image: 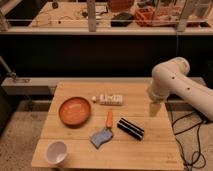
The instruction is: Move the arm in a circular motion
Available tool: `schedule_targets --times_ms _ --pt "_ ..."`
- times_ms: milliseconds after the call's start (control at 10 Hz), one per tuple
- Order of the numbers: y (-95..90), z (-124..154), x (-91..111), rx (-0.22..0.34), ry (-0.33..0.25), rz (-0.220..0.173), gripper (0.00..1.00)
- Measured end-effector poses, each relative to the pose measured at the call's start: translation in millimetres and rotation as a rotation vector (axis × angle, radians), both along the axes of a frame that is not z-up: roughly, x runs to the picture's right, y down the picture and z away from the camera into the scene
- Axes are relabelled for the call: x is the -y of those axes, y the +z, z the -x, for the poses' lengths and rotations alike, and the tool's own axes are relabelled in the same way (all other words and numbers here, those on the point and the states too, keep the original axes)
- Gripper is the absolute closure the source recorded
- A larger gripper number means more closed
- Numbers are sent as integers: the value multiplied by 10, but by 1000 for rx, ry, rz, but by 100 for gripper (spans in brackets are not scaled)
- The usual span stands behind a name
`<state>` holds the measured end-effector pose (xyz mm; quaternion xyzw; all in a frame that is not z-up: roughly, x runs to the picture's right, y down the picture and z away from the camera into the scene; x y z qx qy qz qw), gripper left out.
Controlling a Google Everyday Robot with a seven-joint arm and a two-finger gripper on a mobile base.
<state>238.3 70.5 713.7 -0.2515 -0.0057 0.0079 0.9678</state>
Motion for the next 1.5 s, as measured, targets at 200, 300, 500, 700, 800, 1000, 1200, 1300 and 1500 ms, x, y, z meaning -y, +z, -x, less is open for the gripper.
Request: schedule_targets --times_ms 200,300,500,700,800,1000,1200,1300,1500 --pt "-49 15 -49 5 -10 -4 20" --pt "-69 53 -72 9 -17 -5 20" --pt "-107 105 -128 10 -37 -7 20" --pt "-150 203 -182 19 -62 -9 20" --pt "-167 232 -210 20 -71 -8 20" --pt "-200 463 -273 33 -108 -11 20" --pt "-222 565 -318 38 -134 -10 20" --pt "-216 681 -328 43 -151 -9 20" --pt "-195 936 -353 56 -183 -9 20"
